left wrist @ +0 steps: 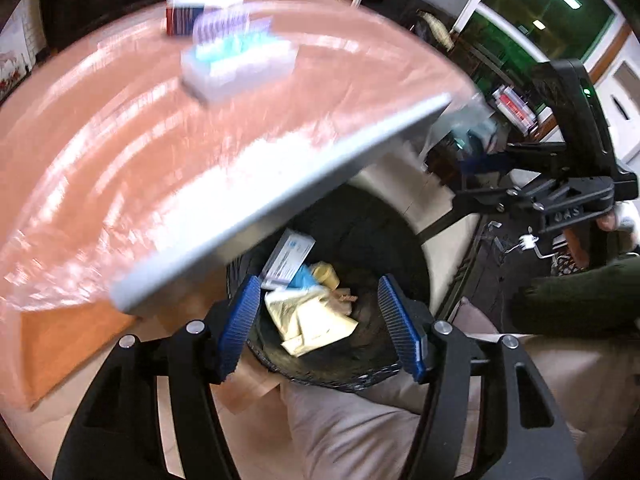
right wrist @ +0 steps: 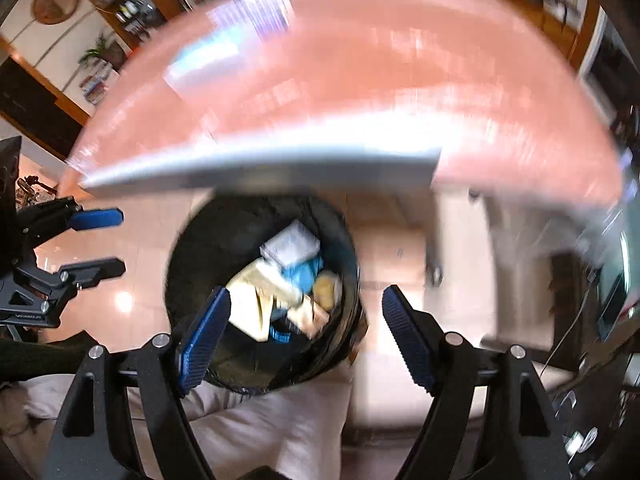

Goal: Collect trash
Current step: 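Move both tools back over the table toward the floss box and lavender rack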

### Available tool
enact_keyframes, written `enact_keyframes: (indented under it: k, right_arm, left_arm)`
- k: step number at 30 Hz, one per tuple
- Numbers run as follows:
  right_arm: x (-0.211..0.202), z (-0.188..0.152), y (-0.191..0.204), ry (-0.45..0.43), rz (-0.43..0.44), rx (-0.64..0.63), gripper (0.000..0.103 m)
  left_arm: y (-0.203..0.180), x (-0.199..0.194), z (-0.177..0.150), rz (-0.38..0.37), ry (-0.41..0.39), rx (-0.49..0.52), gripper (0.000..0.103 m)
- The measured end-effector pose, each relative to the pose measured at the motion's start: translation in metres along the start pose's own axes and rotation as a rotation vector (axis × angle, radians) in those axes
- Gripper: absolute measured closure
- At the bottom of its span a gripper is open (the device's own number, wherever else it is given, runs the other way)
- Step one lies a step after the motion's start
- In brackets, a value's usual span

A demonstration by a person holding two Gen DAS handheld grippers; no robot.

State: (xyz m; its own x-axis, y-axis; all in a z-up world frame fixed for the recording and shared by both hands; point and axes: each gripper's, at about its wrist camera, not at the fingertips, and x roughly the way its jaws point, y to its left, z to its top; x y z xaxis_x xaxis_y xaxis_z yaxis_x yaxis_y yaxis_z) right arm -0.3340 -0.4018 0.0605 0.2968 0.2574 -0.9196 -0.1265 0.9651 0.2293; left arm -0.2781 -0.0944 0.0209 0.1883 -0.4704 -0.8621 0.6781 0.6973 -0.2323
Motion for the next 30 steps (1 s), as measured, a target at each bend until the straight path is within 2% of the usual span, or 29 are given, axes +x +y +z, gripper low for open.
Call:
enact_keyframes:
  k: [5, 7, 9, 10, 12, 17, 24, 26, 30]
  right_arm:
    - [-0.055, 0.026, 0.020, -0.193, -0.072, -0.104, 0.007]
    - [-0.072, 0.039, 0.024, -0.287, -0.092, -0.124, 0.004]
    - [-0.080, 0.051, 0.024, -0.357, -0.059, -0.118, 0.004]
    - [-0.080, 0.060, 0.022, -0.375, -0.044, -0.096, 0.004]
    - [-0.075, 0.080, 0.023, -0.372, -0.037, -0.067, 0.004]
    - [-0.062, 0.119, 0.039, -0.393, -0.110, -0.118, 0.004]
    - [-0.032, 0.187, 0.050, -0.327, -0.032, -0.158, 0.004]
    - [-0.023, 0.203, 0.051, -0.301, -0.007, -0.161, 0.004]
    - [0.009, 0.224, 0.053, -0.215, -0.023, -0.190, 0.004]
  left_arm:
    - [-0.025, -0.044, 0.015, -0.017, -0.135, 0.091, 0.019]
    - [-0.035, -0.059, 0.021, 0.049, -0.208, 0.140, 0.010]
    - [-0.040, -0.066, 0.030, 0.104, -0.270, 0.158, 0.002]
    - [-0.038, -0.068, 0.033, 0.119, -0.296, 0.158, 0.002]
    - [-0.034, -0.064, 0.045, 0.150, -0.320, 0.136, 0.002]
    - [-0.018, -0.041, 0.070, 0.215, -0.290, 0.044, 0.002]
    - [0.014, -0.010, 0.098, 0.195, -0.250, -0.142, 0.002]
    - [0.020, -0.003, 0.104, 0.200, -0.240, -0.176, 0.002]
    - [0.025, 0.011, 0.112, 0.217, -0.223, -0.200, 0.002]
